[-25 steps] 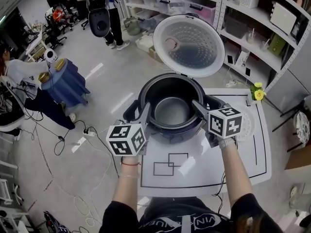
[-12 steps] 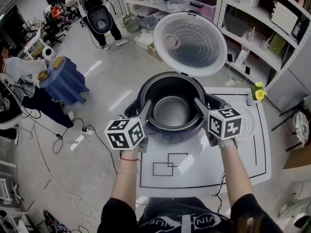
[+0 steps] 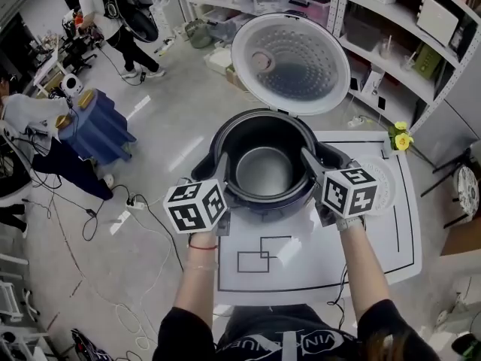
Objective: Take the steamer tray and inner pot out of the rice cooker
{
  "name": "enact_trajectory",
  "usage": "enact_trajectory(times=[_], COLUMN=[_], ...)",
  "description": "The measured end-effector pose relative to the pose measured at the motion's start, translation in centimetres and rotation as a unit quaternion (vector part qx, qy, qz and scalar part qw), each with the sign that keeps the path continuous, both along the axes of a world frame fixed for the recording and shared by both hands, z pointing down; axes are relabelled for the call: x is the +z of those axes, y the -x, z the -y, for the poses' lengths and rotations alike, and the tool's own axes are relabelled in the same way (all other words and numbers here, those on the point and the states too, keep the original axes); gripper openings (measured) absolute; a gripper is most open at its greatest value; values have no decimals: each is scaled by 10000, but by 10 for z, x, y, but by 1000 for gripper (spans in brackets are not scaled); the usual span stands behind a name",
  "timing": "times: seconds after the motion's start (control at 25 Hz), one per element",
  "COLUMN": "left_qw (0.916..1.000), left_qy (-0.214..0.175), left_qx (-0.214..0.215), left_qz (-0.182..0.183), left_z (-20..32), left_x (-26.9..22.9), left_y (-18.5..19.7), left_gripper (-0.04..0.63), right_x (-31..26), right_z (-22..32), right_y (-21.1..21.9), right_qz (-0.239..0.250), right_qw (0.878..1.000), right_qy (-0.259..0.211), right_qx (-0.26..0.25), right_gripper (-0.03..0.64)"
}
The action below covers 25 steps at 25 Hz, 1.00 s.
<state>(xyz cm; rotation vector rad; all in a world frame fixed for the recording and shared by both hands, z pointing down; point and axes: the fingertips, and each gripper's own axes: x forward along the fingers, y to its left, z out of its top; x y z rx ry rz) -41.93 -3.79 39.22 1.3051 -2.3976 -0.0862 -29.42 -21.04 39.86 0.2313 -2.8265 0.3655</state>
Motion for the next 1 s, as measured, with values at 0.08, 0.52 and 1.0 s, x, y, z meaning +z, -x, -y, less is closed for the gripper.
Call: enact_trajectory(times=[0.08,0.52,1.0], left_qw=[10000,9967,9894], left_qy=[-14,-771,-1309], left_qx=[-73,-231,-131], left_qz=[-30,83,607], left_z=[-1,-15,-19], left_x=[-2,-47,-119], left_y=[1,-8,-26], left_gripper=[104,84,84], right_x=[-3,-38,-107], right_z=[-1,-9,-14], right_y=[0,-11,-33], right_qz=[110,535,1323], right_qw=[9999,9974,9891], right_qy=[26,-466,-598], right_qx=[28,103,254], right_gripper=[133,109,107])
